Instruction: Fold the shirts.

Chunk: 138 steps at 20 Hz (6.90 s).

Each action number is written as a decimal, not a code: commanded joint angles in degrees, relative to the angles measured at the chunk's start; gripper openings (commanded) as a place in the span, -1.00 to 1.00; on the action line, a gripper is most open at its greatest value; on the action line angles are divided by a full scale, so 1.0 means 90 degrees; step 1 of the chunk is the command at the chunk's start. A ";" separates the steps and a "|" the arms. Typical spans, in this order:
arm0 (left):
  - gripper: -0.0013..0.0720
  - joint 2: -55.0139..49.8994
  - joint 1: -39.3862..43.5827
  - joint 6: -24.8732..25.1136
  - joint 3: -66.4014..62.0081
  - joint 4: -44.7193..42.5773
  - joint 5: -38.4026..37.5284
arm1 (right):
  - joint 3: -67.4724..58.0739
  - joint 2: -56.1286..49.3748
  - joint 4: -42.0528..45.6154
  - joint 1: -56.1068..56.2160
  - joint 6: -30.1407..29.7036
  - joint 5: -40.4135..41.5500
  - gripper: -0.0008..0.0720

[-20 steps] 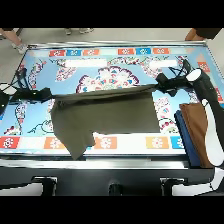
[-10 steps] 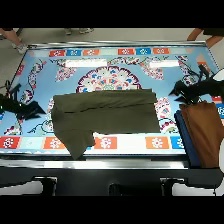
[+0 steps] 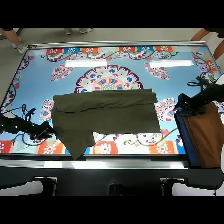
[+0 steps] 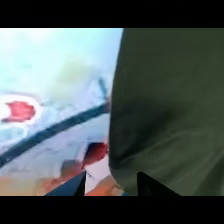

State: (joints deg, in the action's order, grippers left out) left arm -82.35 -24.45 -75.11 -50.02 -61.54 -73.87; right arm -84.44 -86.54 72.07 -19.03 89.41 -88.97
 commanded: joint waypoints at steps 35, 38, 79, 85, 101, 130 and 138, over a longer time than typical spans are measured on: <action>-0.87 0.3082 0.0452 -0.0253 -0.7011 0.0340 0.1401 | -0.1328 0.3874 -0.0367 0.0821 -0.1015 0.4483 -0.86; -0.87 0.4041 0.0452 -0.0784 -0.7800 0.0340 0.2098 | -0.1681 0.5105 -0.0197 0.0821 -0.0838 0.4624 -0.86; -0.87 -0.1333 0.1702 -0.0148 -0.3772 0.0529 0.3215 | -0.0073 -0.0823 0.0952 0.1532 0.1812 0.5321 -0.86; -0.87 -0.1217 0.1506 -0.0148 -0.3679 0.0172 0.0100 | -0.0066 -0.0777 0.1600 0.1535 0.1081 0.3043 -0.86; 0.20 -0.1273 0.1443 -0.0318 -0.2710 -0.0673 -0.1207 | -0.0073 -0.1212 0.0984 0.1535 0.0721 0.1515 0.06; -0.87 0.2239 0.1574 -0.0029 0.2946 0.0702 0.1205 | 0.2965 0.1054 0.0444 0.0352 0.0114 0.0639 0.34; -0.87 0.2266 0.1571 0.0024 0.2943 0.0699 0.1161 | 0.3774 0.1129 0.0546 0.0352 -0.0148 0.1452 0.44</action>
State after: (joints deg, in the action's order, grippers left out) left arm -62.00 -10.39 -75.02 -23.57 -54.92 -63.37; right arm -52.16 -76.03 76.64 -15.86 88.44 -77.97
